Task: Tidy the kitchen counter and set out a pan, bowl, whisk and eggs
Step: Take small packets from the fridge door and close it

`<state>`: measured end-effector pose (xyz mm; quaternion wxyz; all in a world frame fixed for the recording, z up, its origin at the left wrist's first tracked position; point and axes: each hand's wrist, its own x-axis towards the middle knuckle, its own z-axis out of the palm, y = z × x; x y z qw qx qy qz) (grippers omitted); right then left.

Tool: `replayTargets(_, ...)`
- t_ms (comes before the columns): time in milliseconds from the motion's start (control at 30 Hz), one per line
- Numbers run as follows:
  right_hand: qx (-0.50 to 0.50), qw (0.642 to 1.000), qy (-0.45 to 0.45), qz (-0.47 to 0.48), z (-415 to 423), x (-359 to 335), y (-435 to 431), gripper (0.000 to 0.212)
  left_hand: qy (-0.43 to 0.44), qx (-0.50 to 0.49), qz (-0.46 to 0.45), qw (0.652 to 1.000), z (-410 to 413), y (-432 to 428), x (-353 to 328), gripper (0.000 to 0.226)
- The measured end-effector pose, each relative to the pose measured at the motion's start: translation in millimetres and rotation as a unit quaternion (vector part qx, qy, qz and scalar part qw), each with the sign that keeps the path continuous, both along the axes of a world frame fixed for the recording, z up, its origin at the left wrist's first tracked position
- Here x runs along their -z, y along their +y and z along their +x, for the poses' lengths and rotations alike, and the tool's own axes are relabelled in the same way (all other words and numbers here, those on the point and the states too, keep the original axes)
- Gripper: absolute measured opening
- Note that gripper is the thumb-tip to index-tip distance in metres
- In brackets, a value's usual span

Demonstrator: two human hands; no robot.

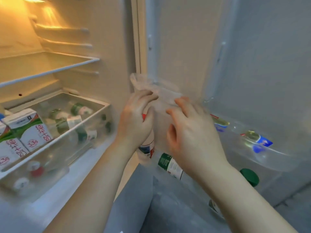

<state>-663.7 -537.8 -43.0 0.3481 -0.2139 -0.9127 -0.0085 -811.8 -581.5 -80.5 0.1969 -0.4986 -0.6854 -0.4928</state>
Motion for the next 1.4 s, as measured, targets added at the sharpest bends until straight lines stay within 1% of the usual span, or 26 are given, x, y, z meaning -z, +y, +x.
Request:
replayTargets(167,0.136,0.990,-0.042,-0.024,6.4,-13.5,8.5,0.021,0.066,0.070,0.023,0.995,0.3,26.9,-14.2,0.026)
replayTargets(200,0.168,0.984,-0.048,-0.036,9.5,-18.6,10.0,0.023,0.073,0.094,0.029,0.992,3.6,34.0,-18.4,0.025)
replayTargets(267,0.194,0.977,-0.054,-0.074,18.8,-28.9,16.8,0.028,0.074,0.124,0.025,0.989,10.9,40.9,-26.0,0.023)
replayTargets(333,0.235,0.962,-0.058,-0.123,31.7,-40.1,23.7,0.030,0.073,0.163,0.017,0.984,17.6,49.4,-33.6,0.024)
replayTargets(400,0.270,0.948,-0.055,-0.159,42.9,-47.0,31.4,0.029,0.093,0.186,0.007,0.978,22.8,54.4,-37.8,0.022)
replayTargets(467,0.311,0.928,-0.072,-0.193,55.8,-49.8,41.0,0.028,0.111,0.216,-0.002,0.970,28.3,59.7,-44.2,0.019)
replayTargets(533,0.340,0.908,-0.102,-0.223,64.7,-49.9,49.1,0.023,0.113,0.250,-0.057,0.960,35.1,59.9,-55.1,0.019)
replayTargets(567,0.349,0.901,-0.113,-0.232,67.7,-49.6,51.3,0.019,0.116,0.272,-0.104,0.950,38.7,60.9,-61.1,0.018)
replayTargets(633,0.358,0.892,-0.135,-0.241,70.9,-47.8,54.4,0.012,0.140,0.290,-0.212,0.923,44.9,67.0,-71.5,0.020)
replayTargets(667,0.359,0.888,-0.146,-0.246,71.5,-47.0,55.3,0.009,0.152,0.295,-0.256,0.908,46.9,71.2,-76.6,0.024)
replayTargets(767,0.357,0.878,-0.181,-0.261,70.0,-47.5,56.9,0.012,0.172,0.329,-0.356,0.857,51.1,82.1,-90.1,0.035)
replayTargets(867,0.361,0.869,-0.206,-0.269,67.0,-50.0,56.4,0.019,0.224,0.327,-0.422,0.816,54.8,90.3,-97.2,0.040)
replayTargets(967,0.359,0.866,-0.215,-0.273,64.9,-49.6,56.8,0.022,0.264,0.310,-0.453,0.793,58.0,94.7,-99.4,0.042)
replayTargets(1033,0.349,0.867,-0.204,-0.292,65.9,-48.0,57.7,0.017,0.269,0.307,-0.459,0.789,59.4,96.2,-99.0,0.043)
replayTargets(1133,0.320,0.877,-0.148,-0.326,70.4,-44.0,58.6,0.012,0.254,0.304,-0.458,0.796,60.3,95.4,-98.6,0.042)
replayTargets(1267,0.293,0.892,-0.119,-0.324,72.5,-41.6,60.0,0.015,0.261,0.284,-0.420,0.822,60.9,92.7,-96.1,0.031)
replayTargets(1333,0.285,0.896,-0.104,-0.324,72.2,-42.3,59.9,0.019,0.261,0.268,-0.393,0.840,62.3,90.7,-92.8,0.030)
replayTargets(1400,0.279,0.900,-0.080,-0.324,73.0,-42.5,59.8,0.021,0.242,0.261,-0.377,0.855,62.7,88.8,-89.1,0.033)
